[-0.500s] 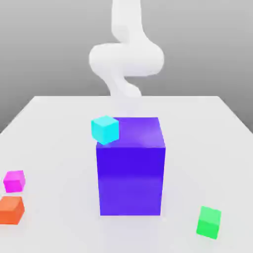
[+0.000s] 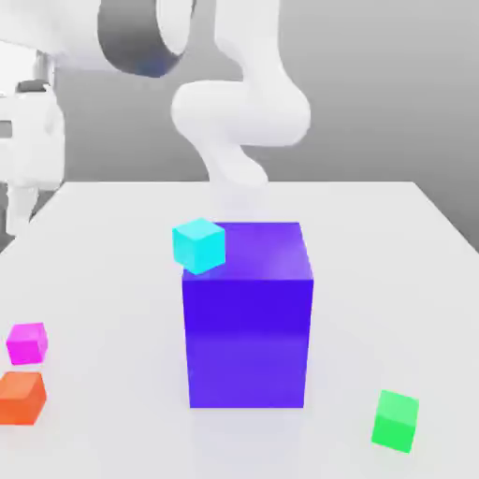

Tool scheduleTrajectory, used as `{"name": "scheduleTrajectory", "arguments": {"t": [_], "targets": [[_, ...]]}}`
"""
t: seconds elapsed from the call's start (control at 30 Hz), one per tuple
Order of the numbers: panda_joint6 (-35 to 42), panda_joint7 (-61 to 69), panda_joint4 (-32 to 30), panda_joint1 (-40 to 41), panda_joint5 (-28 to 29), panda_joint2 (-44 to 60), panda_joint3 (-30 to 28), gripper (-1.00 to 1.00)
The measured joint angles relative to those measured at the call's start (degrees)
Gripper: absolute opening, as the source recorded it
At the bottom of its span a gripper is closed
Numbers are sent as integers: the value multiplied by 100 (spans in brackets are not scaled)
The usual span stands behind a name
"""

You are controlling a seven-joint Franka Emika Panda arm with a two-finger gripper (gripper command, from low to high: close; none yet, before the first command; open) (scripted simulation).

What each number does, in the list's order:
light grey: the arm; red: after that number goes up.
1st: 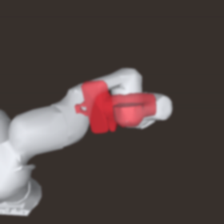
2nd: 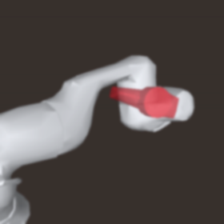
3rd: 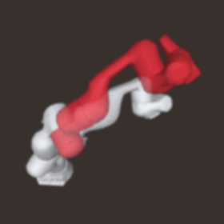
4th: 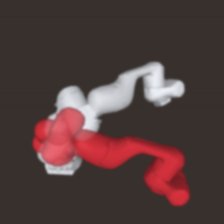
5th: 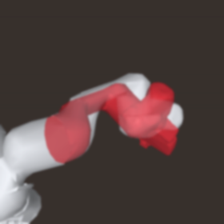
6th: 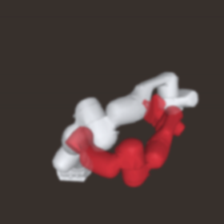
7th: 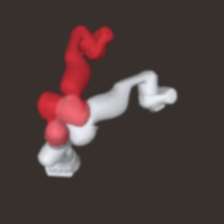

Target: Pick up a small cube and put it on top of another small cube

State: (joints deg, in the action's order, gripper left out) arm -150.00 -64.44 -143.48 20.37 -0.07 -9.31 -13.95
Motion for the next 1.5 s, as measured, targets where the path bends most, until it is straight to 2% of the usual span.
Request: {"name": "scheduleTrajectory", "arguments": {"t": [0.27, 0.47, 0.5, 0.7, 0.8, 0.9, 0.97, 1.2, 1.5], "targets": [[-800, -270, -519, 999, -800, 1725, -505, 0], [-1668, 322, -359, 1718, -1754, 2985, 228, 0], [-1776, 392, -327, 1815, -1844, 3123, 344, -100], [-1835, 413, -311, 1869, -1873, 3191, 406, -100], [-1549, 197, -403, 1660, -1594, 2818, 134, -100], [-1105, -197, -543, 1436, -1072, 2219, -203, -100], [-838, -251, -442, 1286, -856, 2085, -144, -100], [-309, -65, -46, 72, -411, 2021, 1014, -100], [-51, 27, 11, -1310, 20, 1778, 2377, -100]]}}
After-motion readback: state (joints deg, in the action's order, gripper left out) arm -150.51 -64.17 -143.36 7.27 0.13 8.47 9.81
